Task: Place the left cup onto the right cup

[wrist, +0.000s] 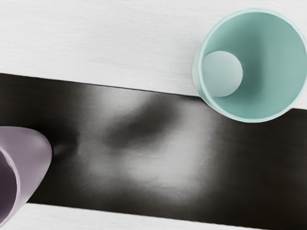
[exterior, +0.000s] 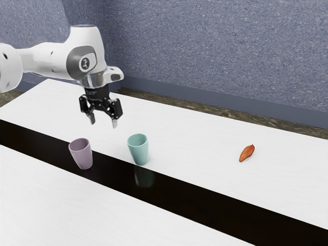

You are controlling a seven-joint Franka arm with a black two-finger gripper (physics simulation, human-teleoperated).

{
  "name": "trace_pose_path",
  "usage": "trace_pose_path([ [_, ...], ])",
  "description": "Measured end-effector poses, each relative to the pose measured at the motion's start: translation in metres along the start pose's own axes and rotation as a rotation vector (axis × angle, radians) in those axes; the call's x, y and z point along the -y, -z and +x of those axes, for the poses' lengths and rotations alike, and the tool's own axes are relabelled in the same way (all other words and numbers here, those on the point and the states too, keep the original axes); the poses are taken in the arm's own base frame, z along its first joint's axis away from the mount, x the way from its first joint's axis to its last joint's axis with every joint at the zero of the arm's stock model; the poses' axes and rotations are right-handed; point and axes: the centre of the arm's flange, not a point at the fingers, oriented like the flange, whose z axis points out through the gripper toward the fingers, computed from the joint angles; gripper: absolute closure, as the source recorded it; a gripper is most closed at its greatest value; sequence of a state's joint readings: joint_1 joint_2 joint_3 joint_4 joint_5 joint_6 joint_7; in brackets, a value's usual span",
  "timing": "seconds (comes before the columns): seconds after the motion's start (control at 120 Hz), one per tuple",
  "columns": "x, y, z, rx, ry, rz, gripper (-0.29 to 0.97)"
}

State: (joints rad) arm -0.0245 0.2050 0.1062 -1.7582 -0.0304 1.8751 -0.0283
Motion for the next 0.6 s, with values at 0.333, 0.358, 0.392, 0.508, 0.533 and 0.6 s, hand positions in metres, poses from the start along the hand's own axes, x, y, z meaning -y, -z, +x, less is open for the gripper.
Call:
trace_pose_path([
  [0.333,0.022,-0.013,0.012,-0.044,0.054,-0.004,0.02],
  [0.358,0.024,-0.013,0.011,-0.044,0.057,-0.004,0.02],
  [0.392,0.026,-0.014,0.01,-0.043,0.061,-0.005,0.02],
  [0.508,0.031,-0.019,-0.001,-0.04,0.071,-0.007,0.02],
  [0.533,0.032,-0.021,-0.004,-0.04,0.075,-0.007,0.02],
  [0.6,0.036,-0.023,-0.009,-0.046,0.081,-0.007,0.02],
])
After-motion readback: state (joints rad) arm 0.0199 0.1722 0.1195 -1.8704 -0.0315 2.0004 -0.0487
